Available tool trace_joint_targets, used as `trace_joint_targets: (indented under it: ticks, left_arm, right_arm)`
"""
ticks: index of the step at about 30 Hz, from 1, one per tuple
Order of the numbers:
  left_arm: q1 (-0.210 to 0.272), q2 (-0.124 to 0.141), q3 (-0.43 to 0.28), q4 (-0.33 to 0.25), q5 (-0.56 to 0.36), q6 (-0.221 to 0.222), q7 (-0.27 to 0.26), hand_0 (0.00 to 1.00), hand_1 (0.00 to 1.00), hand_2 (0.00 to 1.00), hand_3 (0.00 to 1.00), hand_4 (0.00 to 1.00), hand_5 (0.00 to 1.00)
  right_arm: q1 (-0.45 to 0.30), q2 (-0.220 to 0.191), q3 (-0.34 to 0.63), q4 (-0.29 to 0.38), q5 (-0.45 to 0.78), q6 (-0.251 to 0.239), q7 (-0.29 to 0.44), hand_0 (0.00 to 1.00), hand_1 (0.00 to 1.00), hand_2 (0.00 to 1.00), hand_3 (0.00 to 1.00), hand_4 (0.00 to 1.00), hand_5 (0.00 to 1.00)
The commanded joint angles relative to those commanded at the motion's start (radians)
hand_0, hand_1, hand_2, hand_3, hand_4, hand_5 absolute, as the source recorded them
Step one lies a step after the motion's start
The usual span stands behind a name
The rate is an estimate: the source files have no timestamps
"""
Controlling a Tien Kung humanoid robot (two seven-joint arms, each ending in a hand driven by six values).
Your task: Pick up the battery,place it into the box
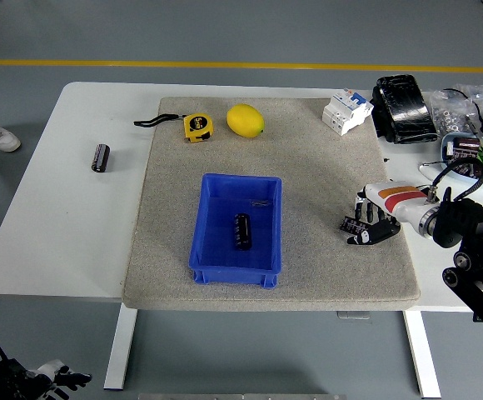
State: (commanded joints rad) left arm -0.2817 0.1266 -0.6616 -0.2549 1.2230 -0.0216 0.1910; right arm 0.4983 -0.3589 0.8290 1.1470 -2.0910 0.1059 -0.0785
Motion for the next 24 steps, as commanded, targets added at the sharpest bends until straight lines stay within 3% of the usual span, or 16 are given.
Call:
trace_joint_targets:
  ticks: [17,18,23,24]
  left_arm:
    - [-0.003,-0.001,0.007,-0.003,-0.008,-0.001,0.000,0.731,0.695,0.732,0.563,0.588,0.535]
    - [-0.003,-0.001,0.007,-0.003,-0.008,-0.001,0.000,0.731,0.696,0.733,0.563,0.588,0.535]
    - [-0.002,-0.001,0.009,-0.005,-0.009,-0.003,0.001,0.731,0.696,0.733,0.563,0.588,0.535]
    - [-0.002,-0.001,0.009,-0.005,-0.008,-0.003,0.001,0.730,0.696,0.733,0.563,0.588,0.535]
  right_arm:
    - [0.008,0.014,-0.009,-0.036,0.010,-0.055,0.002,0.307,0.282,0.369,0.451,0.966,0.458]
    - [0.008,0.016,-0.010,-0.041,0.016,-0.058,0.002,0.306,0.309,0.385,0.467,0.882,0.342]
    - [0.008,0.022,-0.020,-0.056,0.066,-0.080,-0.003,0.306,0.309,0.385,0.467,0.882,0.342]
    - [0.007,0.023,-0.022,-0.058,0.073,-0.084,-0.005,0.349,0.332,0.399,0.469,0.827,0.218]
